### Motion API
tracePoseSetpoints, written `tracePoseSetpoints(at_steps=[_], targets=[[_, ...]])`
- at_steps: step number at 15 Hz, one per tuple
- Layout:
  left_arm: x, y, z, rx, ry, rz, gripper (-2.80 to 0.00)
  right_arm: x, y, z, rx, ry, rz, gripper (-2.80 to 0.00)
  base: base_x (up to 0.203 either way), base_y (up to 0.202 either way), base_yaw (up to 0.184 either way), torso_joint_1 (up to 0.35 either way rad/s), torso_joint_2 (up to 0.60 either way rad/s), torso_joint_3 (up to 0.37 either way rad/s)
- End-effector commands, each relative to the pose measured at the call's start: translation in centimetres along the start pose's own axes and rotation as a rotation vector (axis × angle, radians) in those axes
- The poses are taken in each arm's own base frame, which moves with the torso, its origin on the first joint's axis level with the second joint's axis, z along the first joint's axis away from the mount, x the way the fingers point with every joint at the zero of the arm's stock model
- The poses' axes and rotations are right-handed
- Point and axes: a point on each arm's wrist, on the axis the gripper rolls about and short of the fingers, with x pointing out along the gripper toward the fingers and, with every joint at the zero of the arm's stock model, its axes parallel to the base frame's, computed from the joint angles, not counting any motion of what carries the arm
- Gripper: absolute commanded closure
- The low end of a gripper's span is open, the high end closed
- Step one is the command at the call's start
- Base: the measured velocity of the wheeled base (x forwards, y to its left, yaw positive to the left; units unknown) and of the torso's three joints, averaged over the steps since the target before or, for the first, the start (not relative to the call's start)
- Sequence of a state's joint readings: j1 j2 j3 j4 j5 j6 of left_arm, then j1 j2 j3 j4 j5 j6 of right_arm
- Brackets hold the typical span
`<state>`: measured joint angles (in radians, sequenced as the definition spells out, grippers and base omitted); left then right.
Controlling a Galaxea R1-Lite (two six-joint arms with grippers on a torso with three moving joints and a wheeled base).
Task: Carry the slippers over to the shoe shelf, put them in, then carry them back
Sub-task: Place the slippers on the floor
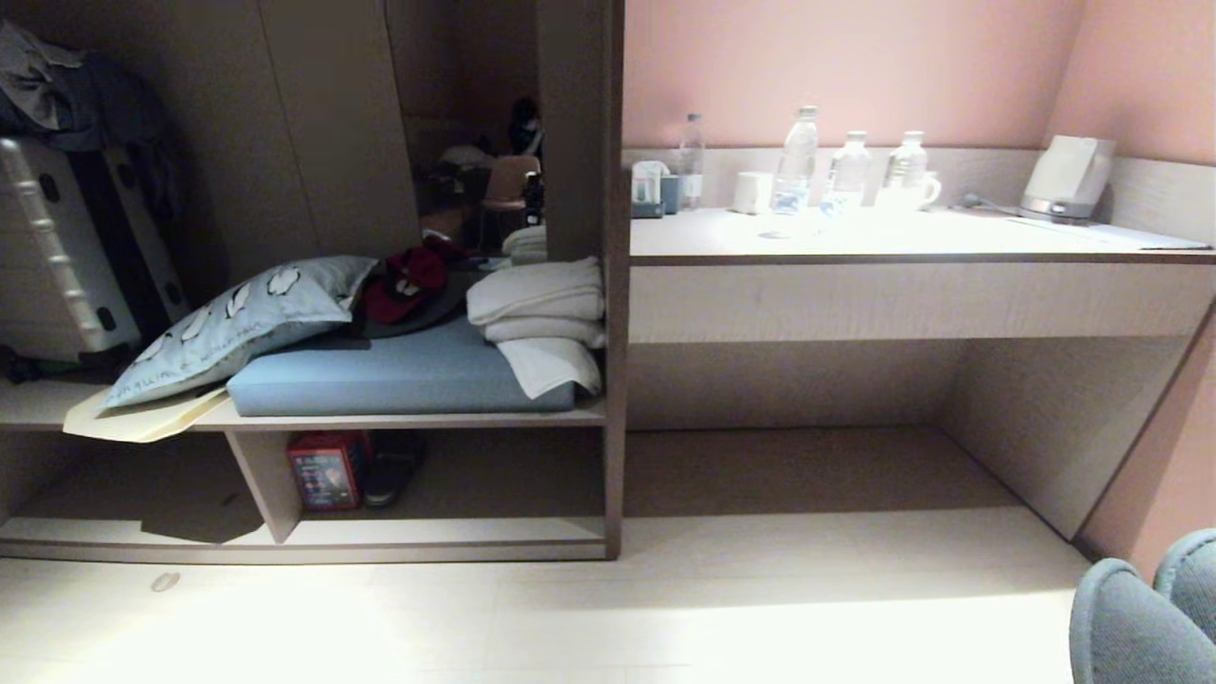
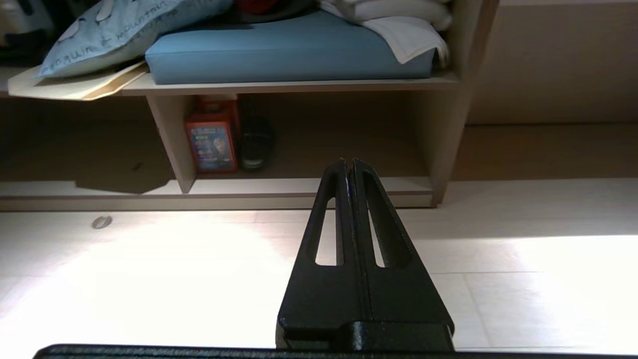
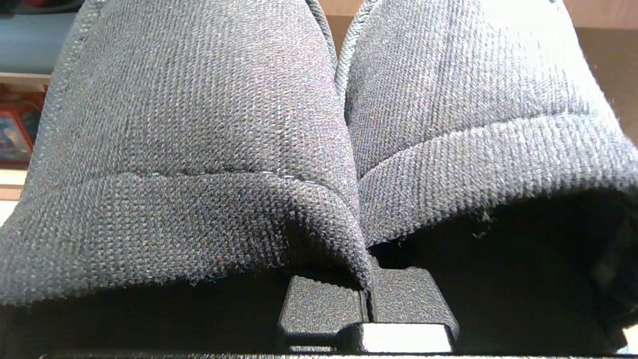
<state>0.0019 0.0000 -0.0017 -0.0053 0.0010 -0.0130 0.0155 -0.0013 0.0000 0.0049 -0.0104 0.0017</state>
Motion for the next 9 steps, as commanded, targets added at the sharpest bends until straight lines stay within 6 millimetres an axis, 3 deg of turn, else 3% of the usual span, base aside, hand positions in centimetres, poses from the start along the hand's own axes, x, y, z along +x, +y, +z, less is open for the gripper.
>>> tracePoseSetpoints(at_steps=[1,9], targets=[[0.0,0.0,0.0,-0.002,-0.001,0.002,0.0,0.02,0.0,-0.04,0.0,0.003,-0.001,0.0,0.0,-0.201,0.003,0.002,0.0,0.004],[0.0,0.0,0.0,-0.002,-0.001,0.002,0.0,0.02,0.0,-0.04,0.0,0.003,-0.001,0.0,0.0,-0.198,0.001,0.003,0.0,0.003]])
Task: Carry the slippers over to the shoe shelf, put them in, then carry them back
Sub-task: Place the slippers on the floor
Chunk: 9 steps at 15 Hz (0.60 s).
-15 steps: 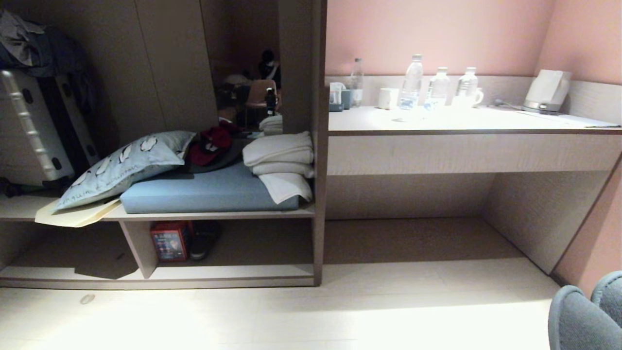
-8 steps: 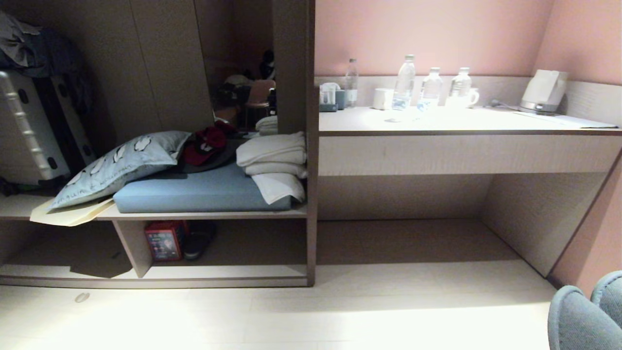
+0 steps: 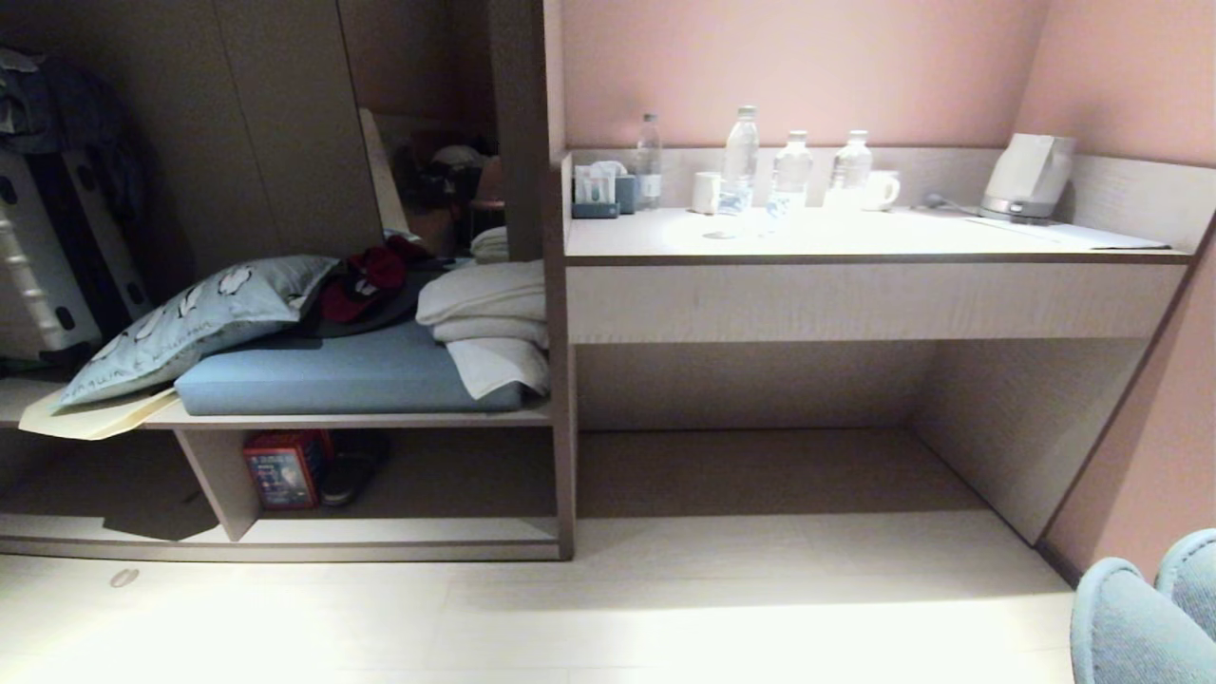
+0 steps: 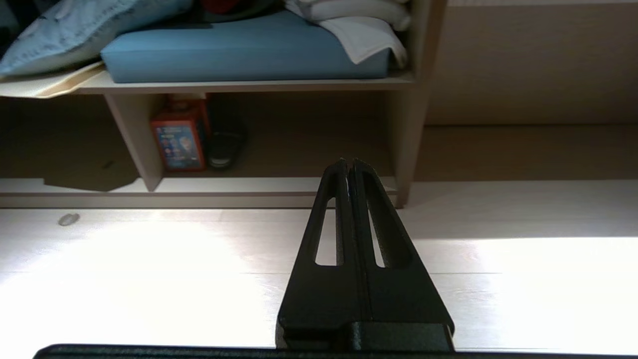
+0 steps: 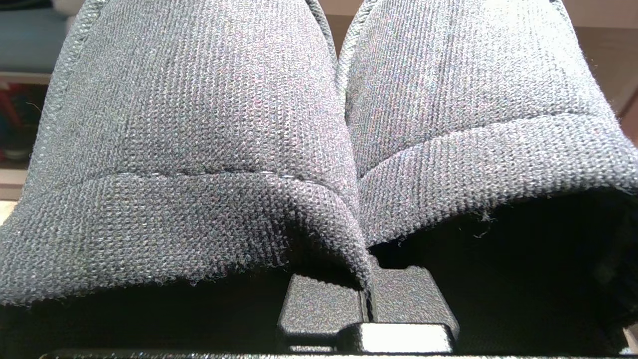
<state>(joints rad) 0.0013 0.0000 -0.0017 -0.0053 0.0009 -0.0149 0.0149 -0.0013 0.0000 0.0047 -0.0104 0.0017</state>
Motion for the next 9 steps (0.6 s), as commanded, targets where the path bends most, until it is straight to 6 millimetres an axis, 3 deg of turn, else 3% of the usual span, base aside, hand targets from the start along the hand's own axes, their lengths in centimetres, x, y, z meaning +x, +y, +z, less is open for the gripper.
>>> tracePoseSetpoints(at_steps=[1,9], targets=[[0.0,0.0,0.0,0.0,-0.001,0.001,0.0,0.02,0.0,-0.04,0.0,0.003,0.0,0.0,0.0,-0.196,0.003,0.002,0.0,0.005],[0.0,0.0,0.0,0.0,-0.001,0.001,0.0,0.02,0.0,-0.04,0.0,0.003,0.0,0.0,0.0,-0.196,0.002,0.002,0.0,0.002]])
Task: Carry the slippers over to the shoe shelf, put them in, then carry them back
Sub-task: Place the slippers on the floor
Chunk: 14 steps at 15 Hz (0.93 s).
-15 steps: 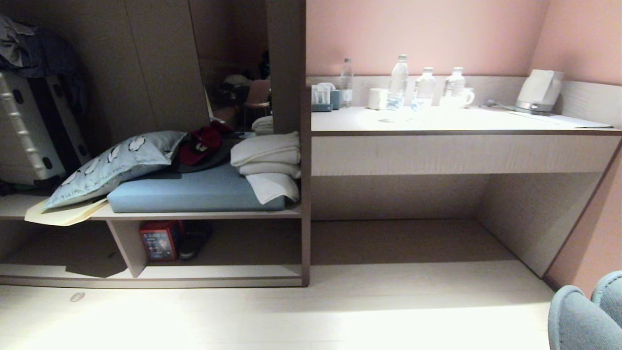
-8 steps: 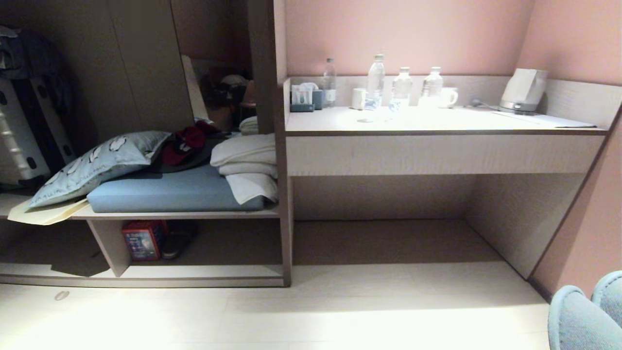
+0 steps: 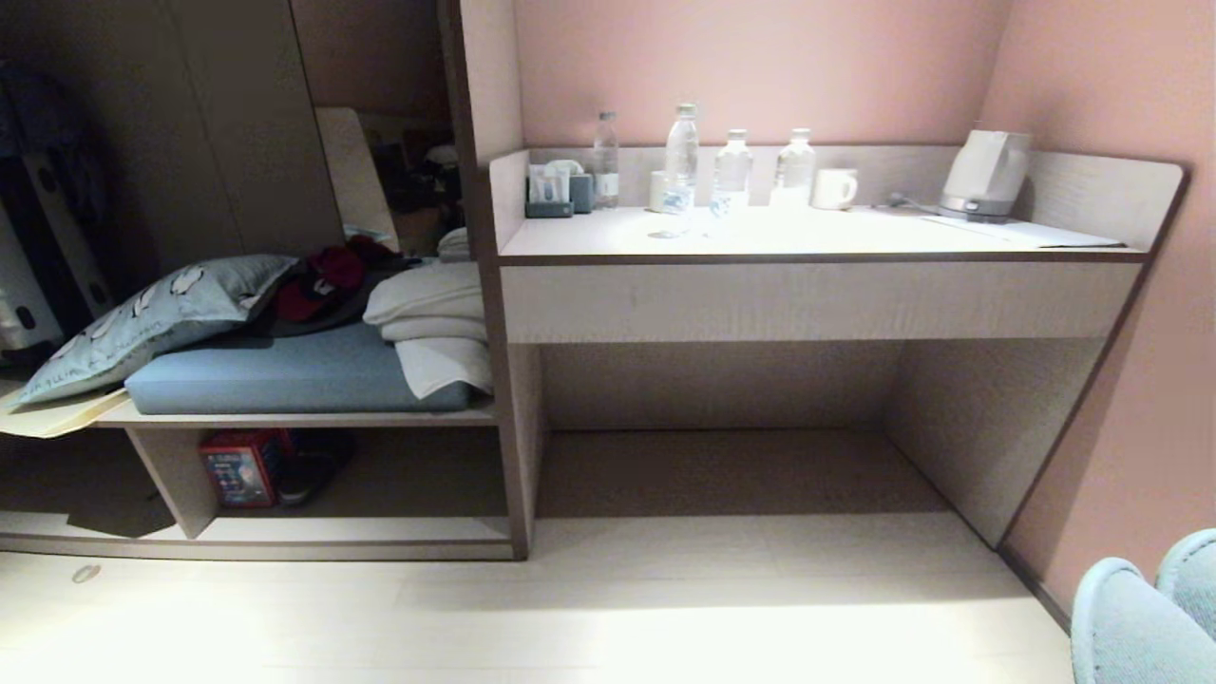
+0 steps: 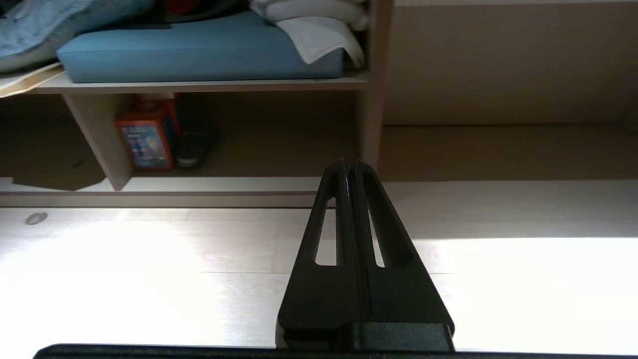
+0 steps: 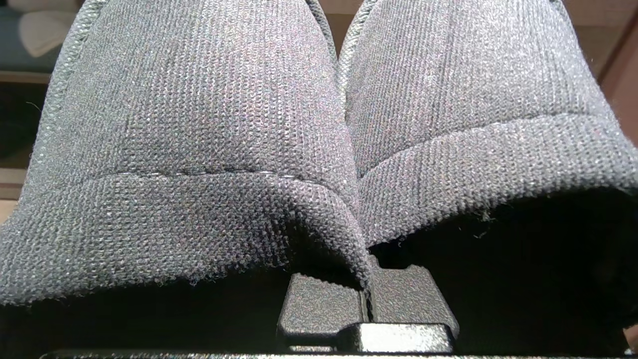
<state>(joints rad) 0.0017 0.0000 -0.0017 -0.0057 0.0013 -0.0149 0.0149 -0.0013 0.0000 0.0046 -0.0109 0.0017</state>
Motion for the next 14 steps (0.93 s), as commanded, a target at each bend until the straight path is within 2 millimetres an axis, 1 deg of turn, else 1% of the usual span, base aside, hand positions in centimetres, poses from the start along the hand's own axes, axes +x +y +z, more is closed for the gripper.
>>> tracePoseSetpoints(at_steps=[1,14], targets=[[0.0,0.0,0.0,0.0,0.0,0.0,0.0,0.02,0.0,-0.04,0.0,0.003,0.001,0.0,0.0,-0.194,0.002,0.003,0.01,0.002],[0.0,0.0,0.0,-0.002,0.0,0.0,0.0,0.02,0.0,-0.04,0.0,0.003,0.001,0.0,0.0,-0.197,0.002,0.002,0.0,0.002]])
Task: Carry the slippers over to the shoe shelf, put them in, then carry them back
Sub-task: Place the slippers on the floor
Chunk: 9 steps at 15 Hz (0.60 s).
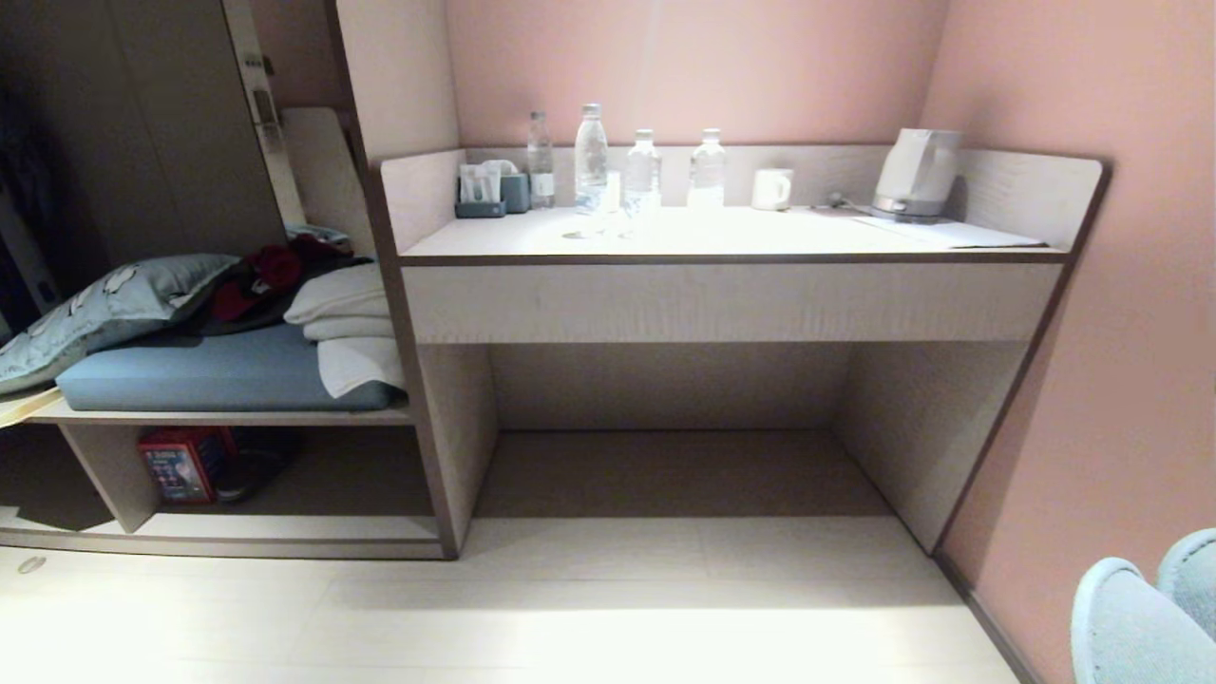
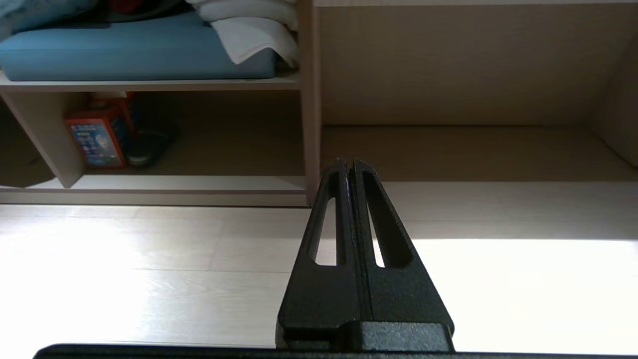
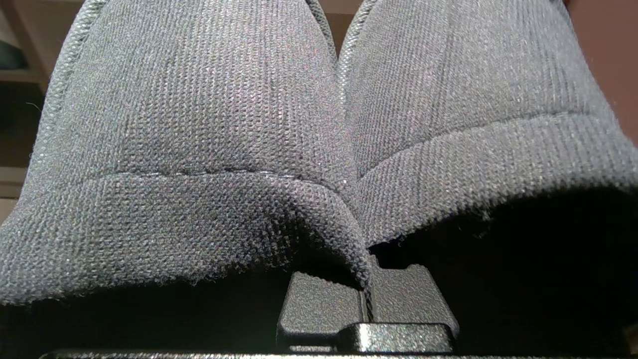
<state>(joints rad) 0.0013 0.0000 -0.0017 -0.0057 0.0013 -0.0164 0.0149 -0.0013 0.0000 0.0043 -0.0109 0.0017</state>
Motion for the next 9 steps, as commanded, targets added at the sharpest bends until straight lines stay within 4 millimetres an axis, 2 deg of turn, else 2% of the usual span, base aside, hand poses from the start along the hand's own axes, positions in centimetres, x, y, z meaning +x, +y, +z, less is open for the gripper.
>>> tracePoseSetpoints(at_steps=[1,9], targets=[[0.0,0.0,0.0,0.0,0.0,0.001,0.0,0.02,0.0,-0.04,0.0,0.003,0.001,0.0,0.0,-0.198,0.002,0.002,0.0,-0.001],[0.0,0.0,0.0,0.0,0.0,0.001,0.0,0.02,0.0,-0.04,0.0,0.003,0.001,0.0,0.0,-0.196,0.001,0.004,0.0,0.001]])
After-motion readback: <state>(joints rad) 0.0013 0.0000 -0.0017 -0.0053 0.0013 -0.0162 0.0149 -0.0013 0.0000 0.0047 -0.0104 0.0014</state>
